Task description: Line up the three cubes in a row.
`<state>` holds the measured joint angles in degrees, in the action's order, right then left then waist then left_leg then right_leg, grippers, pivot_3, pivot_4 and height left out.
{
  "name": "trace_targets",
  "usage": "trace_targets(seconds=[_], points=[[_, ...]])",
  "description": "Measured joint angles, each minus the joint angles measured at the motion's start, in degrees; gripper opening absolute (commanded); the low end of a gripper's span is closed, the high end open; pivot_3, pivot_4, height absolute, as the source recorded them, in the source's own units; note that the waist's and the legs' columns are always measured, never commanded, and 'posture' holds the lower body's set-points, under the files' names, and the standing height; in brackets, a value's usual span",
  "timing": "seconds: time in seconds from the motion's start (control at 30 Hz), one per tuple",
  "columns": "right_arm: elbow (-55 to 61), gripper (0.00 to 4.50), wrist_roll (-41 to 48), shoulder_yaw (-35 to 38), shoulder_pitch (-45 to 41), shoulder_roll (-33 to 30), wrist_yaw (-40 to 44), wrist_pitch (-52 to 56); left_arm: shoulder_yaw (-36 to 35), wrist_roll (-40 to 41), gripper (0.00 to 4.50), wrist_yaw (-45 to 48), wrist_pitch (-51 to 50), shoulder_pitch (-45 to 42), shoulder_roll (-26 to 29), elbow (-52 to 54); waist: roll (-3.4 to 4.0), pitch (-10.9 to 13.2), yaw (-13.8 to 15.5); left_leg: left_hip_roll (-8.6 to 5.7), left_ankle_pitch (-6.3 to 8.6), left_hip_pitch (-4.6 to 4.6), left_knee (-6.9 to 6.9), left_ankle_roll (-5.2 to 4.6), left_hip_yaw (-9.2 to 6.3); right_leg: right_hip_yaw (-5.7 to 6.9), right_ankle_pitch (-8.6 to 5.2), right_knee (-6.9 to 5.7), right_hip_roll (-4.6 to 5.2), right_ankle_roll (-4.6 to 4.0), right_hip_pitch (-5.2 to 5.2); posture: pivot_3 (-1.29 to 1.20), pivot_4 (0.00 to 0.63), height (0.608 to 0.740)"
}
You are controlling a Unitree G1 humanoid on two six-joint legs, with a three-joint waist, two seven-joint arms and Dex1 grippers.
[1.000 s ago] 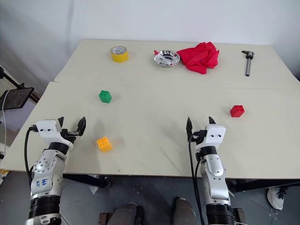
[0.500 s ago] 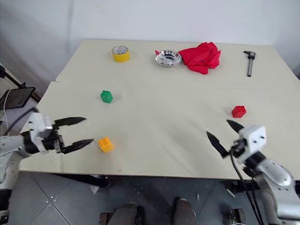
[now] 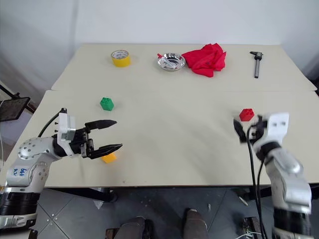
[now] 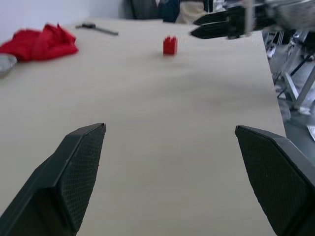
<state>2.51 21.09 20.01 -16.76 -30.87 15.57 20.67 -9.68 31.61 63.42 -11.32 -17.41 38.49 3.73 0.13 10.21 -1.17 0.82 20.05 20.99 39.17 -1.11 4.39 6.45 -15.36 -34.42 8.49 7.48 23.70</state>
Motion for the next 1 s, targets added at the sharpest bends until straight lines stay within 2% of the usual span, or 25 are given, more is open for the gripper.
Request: trace_targets(seconds=[0.13,0.27,0.37,0.6,0.7,0.77,0.83,0.93,1.0], points=[[-11.78,4.5,-7.62,-4.38,-7.87,-0.32,-4.51,-0.71,1.5,-0.39,4.48,0.51,-0.05,-0.02,-0.11,0.06,0.0,0.0,0.4,-0.05,0.03,0.19,-0.04,0.04,0.15,0.24,0.0,-0.05,-0.01,0.0,0.1,0.0,0.15,0.74],[-20.26,4.5,-10.47,-5.09,-12.49,-0.31,-6.22,-0.71,1.89,-0.56,4.48,0.54,0.1,0.31,-0.11,0.13,0.03,0.02,0.47,-0.1,0.03,0.21,-0.05,0.04,0.25,0.3,0.0,0.01,-0.01,0.01,0.1,0.0,0.15,0.74],[-23.29,3.92,-11.27,-4.99,-13.88,-0.31,-7.3,-0.62,1.89,-0.64,4.5,0.43,0.13,1.1,-0.11,0.38,0.03,0.02,0.43,-0.08,0.03,0.19,-0.04,0.04,0.28,0.3,0.0,0.01,-0.02,0.01,0.1,0.0,0.15,0.74],[-24.09,1.51,-9.43,-4.05,-13.92,0.63,-5.0,0.05,1.78,-0.67,4.5,-0.04,0.16,1.48,-0.11,0.47,0.03,0.02,0.39,-0.06,0.03,0.18,-0.03,0.04,0.3,0.28,0.0,0.01,-0.02,0.02,0.1,0.0,0.15,0.74],[-24.08,1.45,-7.94,-3.97,-14.08,0.81,-1.69,-0.62,1.76,-0.77,4.5,-0.15,0.24,1.47,-0.11,0.48,0.03,0.02,0.39,-0.07,0.03,0.17,-0.03,0.04,0.31,0.28,0.0,0.01,-0.02,0.02,0.1,0.0,0.15,0.74],[-22.72,1.45,-5.3,-4.05,-14.2,0.82,4.01,-0.71,1.7,-0.93,4.5,-0.21,0.28,1.49,-0.05,0.48,0.04,0.02,0.37,-0.06,0.03,0.18,-0.03,0.04,0.32,0.28,0.0,0.02,-0.04,0.02,0.11,0.0,0.15,0.74],[-15.92,1.45,-0.08,-6.78,-13.72,-0.16,16.79,-0.85,1.58,-1.24,4.5,-0.2,0.4,1.44,0.15,0.49,0.13,0.08,0.27,-0.04,0.03,0.18,-0.03,0.04,0.31,0.28,0.0,0.03,-0.08,0.02,0.12,0.0,0.15,0.74],[-2.77,1.45,4.68,-16.21,-12.49,-5.51,38.15,-2.45,1.14,-1.45,4.5,-0.03,0.6,1.55,0.8,0.43,0.14,0.09,0.01,-0.02,0.09,0.13,-0.04,0.13,0.22,0.37,0.0,0.02,-0.2,0.02,0.06,0.0,0.15,0.74],[-1.14,1.45,3.94,-21.52,-12.49,-7.52,45.87,-3.35,1.05,-1.61,4.5,0.05,0.86,2.03,0.95,0.42,-0.02,-0.01,-0.04,-0.03,0.1,0.07,-0.02,0.12,0.2,0.42,0.0,0.11,-0.19,0.02,-0.06,0.0,0.15,0.74]])
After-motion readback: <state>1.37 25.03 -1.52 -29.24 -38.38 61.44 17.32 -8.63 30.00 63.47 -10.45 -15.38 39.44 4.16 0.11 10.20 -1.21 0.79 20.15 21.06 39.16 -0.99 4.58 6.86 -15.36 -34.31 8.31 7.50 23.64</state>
